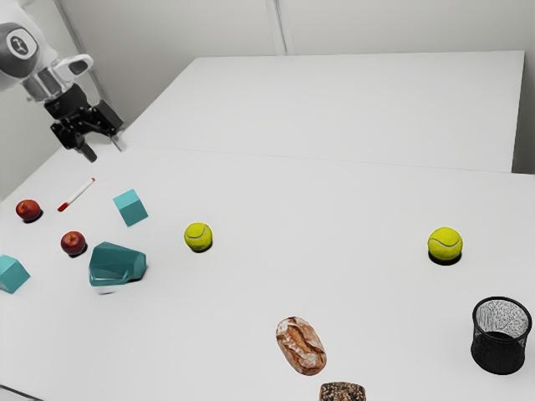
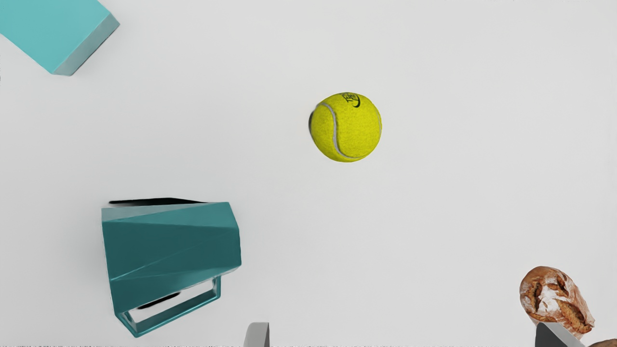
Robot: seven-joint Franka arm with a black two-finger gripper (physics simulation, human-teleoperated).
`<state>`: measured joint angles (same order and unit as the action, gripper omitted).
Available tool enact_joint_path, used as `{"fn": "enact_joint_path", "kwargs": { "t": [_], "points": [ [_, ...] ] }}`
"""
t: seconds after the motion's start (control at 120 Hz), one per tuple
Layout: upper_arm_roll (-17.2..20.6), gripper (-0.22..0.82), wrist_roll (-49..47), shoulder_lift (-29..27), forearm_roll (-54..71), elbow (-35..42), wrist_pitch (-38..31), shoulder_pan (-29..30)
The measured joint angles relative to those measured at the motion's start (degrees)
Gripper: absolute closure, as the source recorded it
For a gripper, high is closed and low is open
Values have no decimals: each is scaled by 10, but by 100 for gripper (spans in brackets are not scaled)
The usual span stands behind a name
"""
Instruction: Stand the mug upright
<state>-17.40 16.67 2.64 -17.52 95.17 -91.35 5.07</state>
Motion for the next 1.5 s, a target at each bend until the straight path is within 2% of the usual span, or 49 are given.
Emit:
{"fn": "enact_joint_path", "kwargs": {
  "t": [0.067, 0.142, 0.45, 0.6, 0.733, 1.025, 1.175, 1.25, 1.358, 1.5],
  "points": [
    [-33, 0, 27, 2, -42, 22, 1, 21],
    [-46, 0, 61, 18, -81, 34, 6, 59],
    [-48, 0, 182, 117, -154, 50, 24, 143],
    [-48, 0, 227, 147, -193, 86, 19, 181],
    [-48, 0, 265, 180, -243, 107, 14, 189],
    [-41, 1, 324, 184, -324, 179, 12, 185],
    [-41, 40, 349, 184, -335, 182, 12, 187],
    [-41, 54, 359, 183, -337, 181, 12, 189],
    [-40, 66, 372, 183, -338, 181, 11, 188],
    [-40, 71, 386, 180, -338, 181, 10, 186]
  ]
}}
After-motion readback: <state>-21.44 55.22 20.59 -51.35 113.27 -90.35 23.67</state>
